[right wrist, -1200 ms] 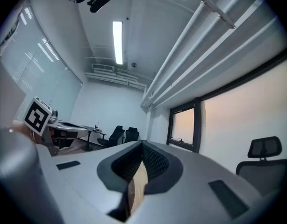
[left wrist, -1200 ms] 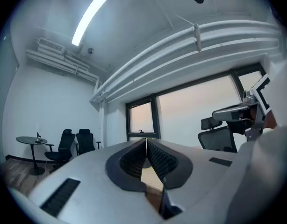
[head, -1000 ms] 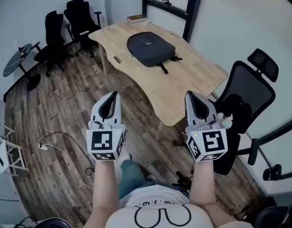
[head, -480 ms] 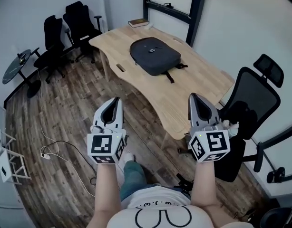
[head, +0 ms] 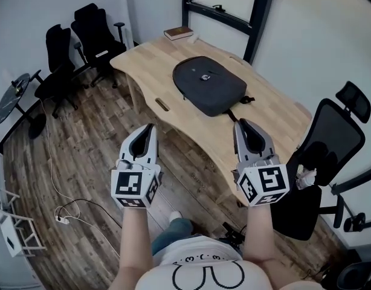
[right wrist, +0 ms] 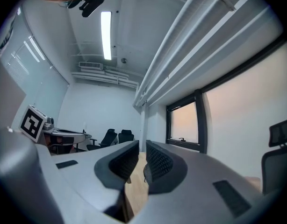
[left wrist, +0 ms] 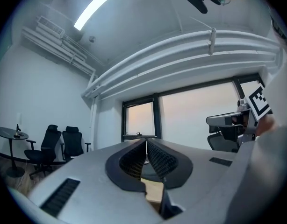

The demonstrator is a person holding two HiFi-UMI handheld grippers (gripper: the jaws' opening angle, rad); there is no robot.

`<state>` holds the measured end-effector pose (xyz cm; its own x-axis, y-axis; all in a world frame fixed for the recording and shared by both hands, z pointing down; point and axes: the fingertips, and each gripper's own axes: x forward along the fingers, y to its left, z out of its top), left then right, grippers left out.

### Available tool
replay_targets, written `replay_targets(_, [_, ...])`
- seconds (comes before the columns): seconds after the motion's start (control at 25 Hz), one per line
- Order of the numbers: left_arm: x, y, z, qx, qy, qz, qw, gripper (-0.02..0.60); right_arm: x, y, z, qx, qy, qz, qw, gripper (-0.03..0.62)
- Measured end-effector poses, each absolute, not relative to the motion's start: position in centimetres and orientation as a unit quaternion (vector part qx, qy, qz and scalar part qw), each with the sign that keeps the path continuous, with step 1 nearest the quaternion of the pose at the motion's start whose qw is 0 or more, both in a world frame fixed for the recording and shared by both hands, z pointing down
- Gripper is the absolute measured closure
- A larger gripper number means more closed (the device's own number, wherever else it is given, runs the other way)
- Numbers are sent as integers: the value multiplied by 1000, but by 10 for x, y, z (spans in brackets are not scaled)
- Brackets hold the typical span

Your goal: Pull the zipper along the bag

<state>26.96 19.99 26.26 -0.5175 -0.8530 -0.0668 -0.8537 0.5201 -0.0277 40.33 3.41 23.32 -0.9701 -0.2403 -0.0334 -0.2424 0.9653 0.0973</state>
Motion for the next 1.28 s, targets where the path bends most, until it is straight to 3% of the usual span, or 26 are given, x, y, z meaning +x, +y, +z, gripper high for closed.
replay_targets(0.04, [253,198,265,-492,870,5,32,563,388,34,234,-124,991,52,7,481])
replay_targets(0.28, [186,186,284,-529,848,21,1,560,321,36,250,-145,987,71,-25,479])
replay_targets(0.32, [179,183,290,-535,845,21,-7,545,314,35,255,-149,986,73,-34,479])
replay_targets(0.4, [168,173,303,-550,835,16,-25,455,302,31,265,-158,983,72,-52,479])
replay_targets(0.44, [162,168,310,-555,831,14,-32,446,297,27,270,-163,982,71,-61,479])
replay_targets(0.72, [126,122,350,-571,818,11,-69,446,269,-11,308,-187,974,61,-110,542])
replay_targets(1.28, [43,-11,437,-625,760,-78,-161,446,175,-117,382,-221,959,-7,-176,542])
